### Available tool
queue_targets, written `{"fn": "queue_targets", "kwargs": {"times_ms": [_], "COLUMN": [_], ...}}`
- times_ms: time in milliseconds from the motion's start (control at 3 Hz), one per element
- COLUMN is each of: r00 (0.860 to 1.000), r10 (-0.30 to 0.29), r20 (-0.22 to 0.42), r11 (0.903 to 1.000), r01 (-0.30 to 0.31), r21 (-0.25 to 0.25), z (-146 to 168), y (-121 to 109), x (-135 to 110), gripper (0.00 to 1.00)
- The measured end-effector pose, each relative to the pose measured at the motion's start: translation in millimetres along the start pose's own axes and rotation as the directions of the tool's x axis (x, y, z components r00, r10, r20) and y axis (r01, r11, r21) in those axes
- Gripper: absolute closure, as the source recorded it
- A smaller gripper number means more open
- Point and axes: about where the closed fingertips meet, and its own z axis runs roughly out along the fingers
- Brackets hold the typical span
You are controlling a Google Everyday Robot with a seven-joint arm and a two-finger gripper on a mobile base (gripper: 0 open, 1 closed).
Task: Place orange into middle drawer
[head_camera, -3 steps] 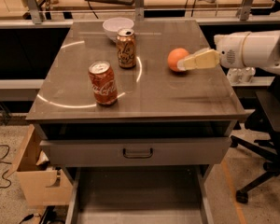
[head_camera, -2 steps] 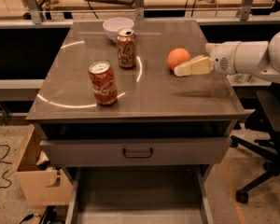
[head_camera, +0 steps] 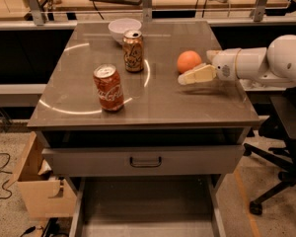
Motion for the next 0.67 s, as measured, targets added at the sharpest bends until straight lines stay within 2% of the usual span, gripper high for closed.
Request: {"fn": "queue_targets", "kwargs": {"times_ms": [333, 667], "r00": [1.000, 0.998], "r10": [-0.011, -0.035], "r20": [0.020, 0.048], "r11": [0.9999, 0.9993], "r01": [0.011, 0.036], "r21": [-0.010, -0.009], "z": [12.7, 18.9], "y": [-3.5, -7.8], "x": [-0.5, -9.1], "gripper": [0.00, 0.17]}}
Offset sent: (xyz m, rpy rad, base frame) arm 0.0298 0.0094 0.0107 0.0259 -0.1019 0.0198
